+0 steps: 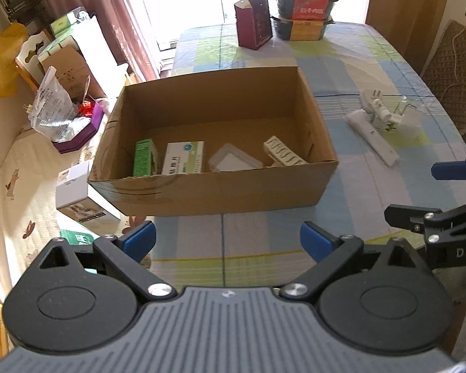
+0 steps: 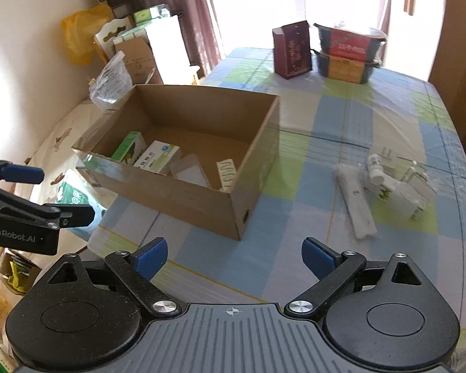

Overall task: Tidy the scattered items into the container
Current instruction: 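Withdraw both open grippers from the cardboard box toward the remaining items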

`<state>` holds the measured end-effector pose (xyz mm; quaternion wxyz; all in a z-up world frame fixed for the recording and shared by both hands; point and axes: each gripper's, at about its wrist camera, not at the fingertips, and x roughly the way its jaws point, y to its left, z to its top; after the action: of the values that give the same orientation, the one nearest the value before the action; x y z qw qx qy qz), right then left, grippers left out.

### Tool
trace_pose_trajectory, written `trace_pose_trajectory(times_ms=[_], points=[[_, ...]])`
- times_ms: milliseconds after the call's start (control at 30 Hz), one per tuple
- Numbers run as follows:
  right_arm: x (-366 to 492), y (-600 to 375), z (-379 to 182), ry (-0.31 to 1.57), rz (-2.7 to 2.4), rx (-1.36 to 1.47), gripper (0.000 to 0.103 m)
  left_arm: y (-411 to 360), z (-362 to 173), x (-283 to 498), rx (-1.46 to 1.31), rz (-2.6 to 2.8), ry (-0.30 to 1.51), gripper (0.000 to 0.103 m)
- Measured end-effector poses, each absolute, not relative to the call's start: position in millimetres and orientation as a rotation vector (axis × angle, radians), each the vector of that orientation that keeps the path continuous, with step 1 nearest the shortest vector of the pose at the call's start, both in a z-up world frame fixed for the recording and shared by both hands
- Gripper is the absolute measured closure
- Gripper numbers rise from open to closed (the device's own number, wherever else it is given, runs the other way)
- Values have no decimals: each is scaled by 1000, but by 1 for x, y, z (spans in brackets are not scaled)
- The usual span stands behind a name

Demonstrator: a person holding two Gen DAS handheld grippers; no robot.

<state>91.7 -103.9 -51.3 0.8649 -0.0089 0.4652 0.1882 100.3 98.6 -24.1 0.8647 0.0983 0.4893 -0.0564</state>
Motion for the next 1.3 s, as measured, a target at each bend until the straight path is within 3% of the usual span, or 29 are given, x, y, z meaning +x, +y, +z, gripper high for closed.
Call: trace_pose_trajectory(times_ms=[1300], points=[[103,-318,-68,945,30,208,5,-98,-75,137,180,-370,1064,5]])
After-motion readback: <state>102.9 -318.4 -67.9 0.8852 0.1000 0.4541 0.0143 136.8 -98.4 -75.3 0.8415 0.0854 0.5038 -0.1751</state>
